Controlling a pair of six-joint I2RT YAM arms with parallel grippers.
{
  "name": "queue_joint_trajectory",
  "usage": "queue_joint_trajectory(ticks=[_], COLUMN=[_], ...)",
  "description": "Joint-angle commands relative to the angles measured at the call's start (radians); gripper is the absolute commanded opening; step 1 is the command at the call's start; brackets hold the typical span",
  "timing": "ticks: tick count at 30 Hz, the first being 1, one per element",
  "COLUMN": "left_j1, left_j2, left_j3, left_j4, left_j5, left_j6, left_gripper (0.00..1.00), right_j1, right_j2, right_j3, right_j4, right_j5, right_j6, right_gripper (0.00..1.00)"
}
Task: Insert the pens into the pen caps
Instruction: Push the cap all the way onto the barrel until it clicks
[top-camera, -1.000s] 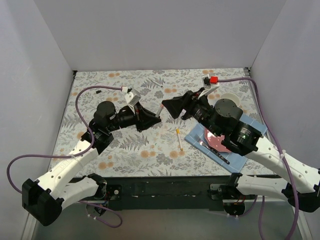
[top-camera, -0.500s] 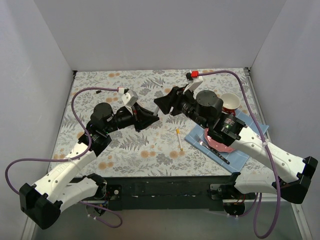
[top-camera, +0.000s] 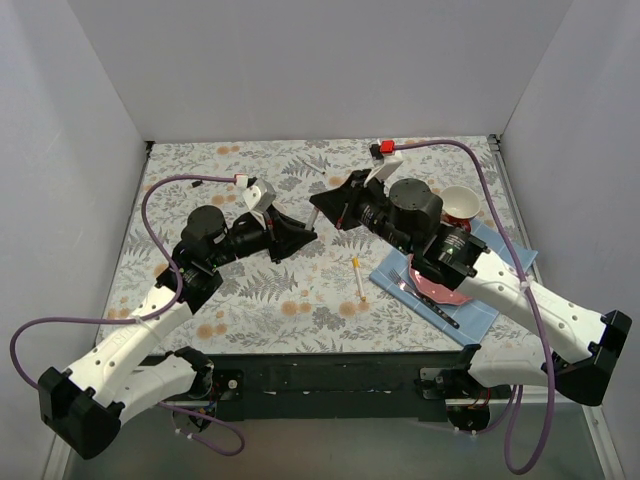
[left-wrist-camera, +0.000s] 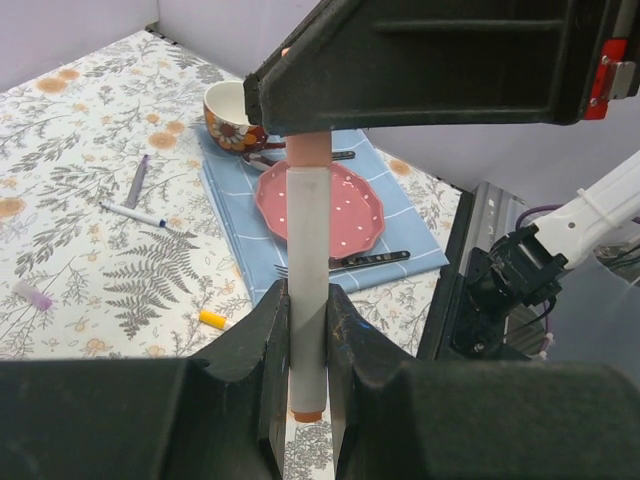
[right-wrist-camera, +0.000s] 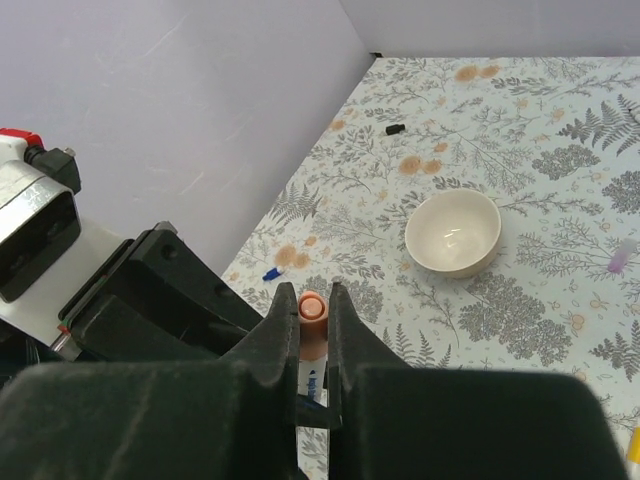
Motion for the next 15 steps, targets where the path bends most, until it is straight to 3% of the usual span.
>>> queue_joint_trajectory(ticks=[1, 10, 15], left_j1=[-0.009, -0.007, -0.007], left_j2=[-0.026, 0.049, 0.06], left_j3=[0.043, 0.137, 0.131], left_j4=[-0.015, -0.061, -0.038], left_j5=[-0.073, -0.148, -0.19], left_j6=[0.031, 0.071, 0.14], left_gripper=[0.0, 0.0, 0.0], right_j1=[0.004, 0.027, 0.029], right_j2=[0.02, 0.0, 0.035], right_j3=[0.007, -0.114, -0.157], right_j4=[-0.002, 0.085, 0.083], right_j5=[-0.05, -0.096, -0.236], right_j6=[0.016, 0.082, 0.134], right_gripper=[0.01, 0.01, 0.01])
